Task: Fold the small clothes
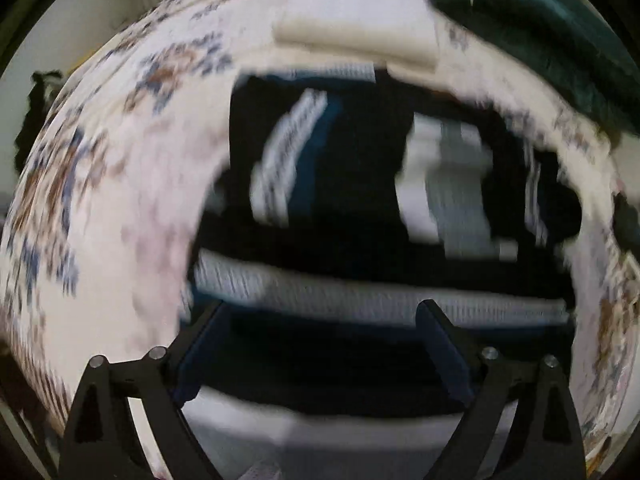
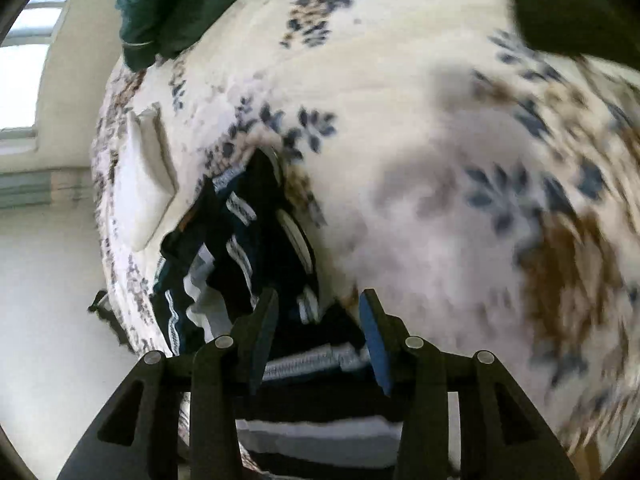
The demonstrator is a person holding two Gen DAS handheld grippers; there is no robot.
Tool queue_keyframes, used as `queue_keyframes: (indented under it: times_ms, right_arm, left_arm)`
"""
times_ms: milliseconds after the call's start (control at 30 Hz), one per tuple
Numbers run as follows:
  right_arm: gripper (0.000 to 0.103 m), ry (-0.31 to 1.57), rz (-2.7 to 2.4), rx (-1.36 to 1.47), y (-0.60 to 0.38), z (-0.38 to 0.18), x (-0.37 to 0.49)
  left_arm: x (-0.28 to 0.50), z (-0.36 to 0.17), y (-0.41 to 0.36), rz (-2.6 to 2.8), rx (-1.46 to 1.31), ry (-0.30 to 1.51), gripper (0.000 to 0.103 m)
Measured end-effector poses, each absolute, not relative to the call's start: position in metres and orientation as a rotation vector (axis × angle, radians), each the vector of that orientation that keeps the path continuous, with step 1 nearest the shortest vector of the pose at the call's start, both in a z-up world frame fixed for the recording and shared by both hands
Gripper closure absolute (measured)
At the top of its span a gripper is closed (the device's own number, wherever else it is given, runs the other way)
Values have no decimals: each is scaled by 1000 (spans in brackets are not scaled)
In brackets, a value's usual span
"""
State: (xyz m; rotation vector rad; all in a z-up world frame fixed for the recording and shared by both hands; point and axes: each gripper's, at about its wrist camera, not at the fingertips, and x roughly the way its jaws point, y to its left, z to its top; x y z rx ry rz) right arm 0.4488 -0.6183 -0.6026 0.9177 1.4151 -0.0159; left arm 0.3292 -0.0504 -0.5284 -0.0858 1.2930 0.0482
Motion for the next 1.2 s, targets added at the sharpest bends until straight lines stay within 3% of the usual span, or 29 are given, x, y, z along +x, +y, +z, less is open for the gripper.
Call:
queue_keyframes:
  times_ms: [367,400,433,633,800,833,867,933,1200]
  right_arm:
    - [58,1535,386,950,-577,-730,604]
    - [69,1540,400,919,-570,-733,607]
    - [92,1542,395,861,-564,-732,609]
    - [94,1421,257,661,-586,-690,621]
    - [89,1582,296,704,-581,-718,632]
    - [82,1589,308,733,-584,-716,630]
    - [68,1597,317,757,-593,-710,626]
    - [57,1597,337,770,-608,-696,611]
    - [57,1708,356,706,-666,-681,530]
  left_arm:
    - [240,-564,-100,440,-99,1369,9]
    - [239,-569,-101,456,-86,1378,9]
    - [237,-572,-102,466,-78,1385,9]
    - [232,-595,-105,469,-100,1437,9]
    - [227,-575,-117,443,-109,1408,9]
    - [224,-569,-122,423,-108,1403,9]
    - [216,-558,-136,386,-91,1396,9]
    - [199,-546,-166,294,-74,1406,9]
    - [142,-579,-335,-177,-5,1542,9]
